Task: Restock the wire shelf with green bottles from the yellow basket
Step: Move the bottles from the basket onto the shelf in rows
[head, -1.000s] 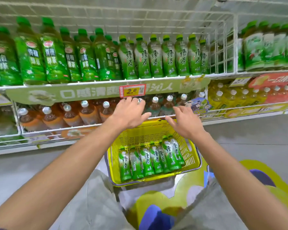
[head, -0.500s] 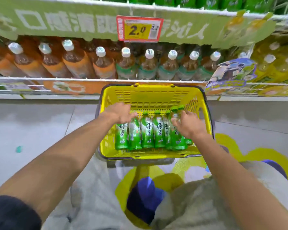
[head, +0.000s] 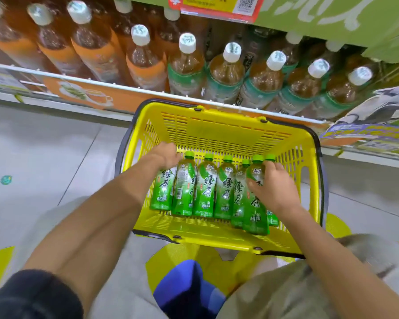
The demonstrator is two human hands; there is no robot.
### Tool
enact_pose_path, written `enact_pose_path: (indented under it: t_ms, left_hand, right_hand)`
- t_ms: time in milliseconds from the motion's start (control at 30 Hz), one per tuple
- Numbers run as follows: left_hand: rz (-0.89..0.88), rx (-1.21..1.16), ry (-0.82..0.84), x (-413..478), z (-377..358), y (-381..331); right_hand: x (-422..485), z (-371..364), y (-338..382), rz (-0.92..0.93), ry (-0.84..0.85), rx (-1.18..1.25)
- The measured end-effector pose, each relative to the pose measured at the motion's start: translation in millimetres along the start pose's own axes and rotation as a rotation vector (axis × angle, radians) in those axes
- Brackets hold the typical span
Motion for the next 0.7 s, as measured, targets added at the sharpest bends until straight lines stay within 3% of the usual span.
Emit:
enact_pose_path:
  t_ms: [500, 700]
  left_hand:
    - [0.122, -0.29, -0.047, 0.6, 4.8, 2.5]
    - [0.088, -0.578, -0.013, 4.0, -1.7, -2.2]
  right_hand:
    - [-5.2, -3.5, -12.9, 0.041, -0.038, 0.123]
    - [-7.8, -5.5, -14.8, 0.06, -0.057, 0.129]
Point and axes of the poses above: each hand's wrist, its own x-axis towards the middle knuckle, its own z-axis out of the back of the hand, y = z × x, the point moved 6 cm from there along x, towards the middle knuckle, and after that the axes turned 15 degrees about y, right-handed, at the moved point
